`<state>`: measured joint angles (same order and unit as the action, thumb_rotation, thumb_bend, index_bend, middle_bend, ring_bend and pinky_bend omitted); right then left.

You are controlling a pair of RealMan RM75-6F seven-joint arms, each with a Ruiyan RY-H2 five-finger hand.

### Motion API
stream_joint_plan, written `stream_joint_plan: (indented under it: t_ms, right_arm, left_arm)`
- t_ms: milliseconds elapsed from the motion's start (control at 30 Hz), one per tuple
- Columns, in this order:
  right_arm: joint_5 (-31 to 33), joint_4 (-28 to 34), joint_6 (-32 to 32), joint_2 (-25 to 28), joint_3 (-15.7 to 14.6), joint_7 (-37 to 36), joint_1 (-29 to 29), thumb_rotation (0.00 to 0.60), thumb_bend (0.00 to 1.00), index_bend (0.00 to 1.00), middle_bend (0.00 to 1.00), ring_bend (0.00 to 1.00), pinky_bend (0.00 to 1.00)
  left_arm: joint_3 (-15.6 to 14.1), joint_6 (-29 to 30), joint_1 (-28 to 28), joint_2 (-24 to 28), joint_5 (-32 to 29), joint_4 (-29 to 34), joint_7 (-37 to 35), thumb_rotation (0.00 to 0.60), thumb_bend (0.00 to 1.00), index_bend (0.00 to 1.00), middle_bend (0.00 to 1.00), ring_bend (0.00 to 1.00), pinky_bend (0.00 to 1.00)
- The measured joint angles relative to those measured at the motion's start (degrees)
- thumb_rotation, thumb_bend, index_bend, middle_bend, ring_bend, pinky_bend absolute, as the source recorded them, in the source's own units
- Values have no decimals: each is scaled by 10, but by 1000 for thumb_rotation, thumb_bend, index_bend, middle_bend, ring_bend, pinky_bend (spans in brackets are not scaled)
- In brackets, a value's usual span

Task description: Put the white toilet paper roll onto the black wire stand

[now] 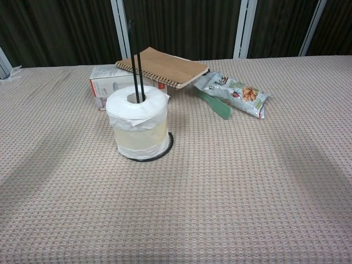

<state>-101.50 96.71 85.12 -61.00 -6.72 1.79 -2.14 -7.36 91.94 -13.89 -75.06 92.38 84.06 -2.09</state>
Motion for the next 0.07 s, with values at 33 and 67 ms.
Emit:
stream_joint_plan:
  t_ms: [33, 67]
  right_arm:
    - [0, 1, -2, -3, 0, 6, 0, 600, 113, 0, 0, 0, 0]
    - [0, 1, -3, -4, 0, 9, 0, 600, 114, 0, 0, 0, 0]
  left_arm:
    - [0, 5, 3, -1, 3, -5, 1, 600, 433, 0, 0, 0, 0]
    - [0, 12, 7, -2, 6, -11, 3, 600, 433, 0, 0, 0, 0]
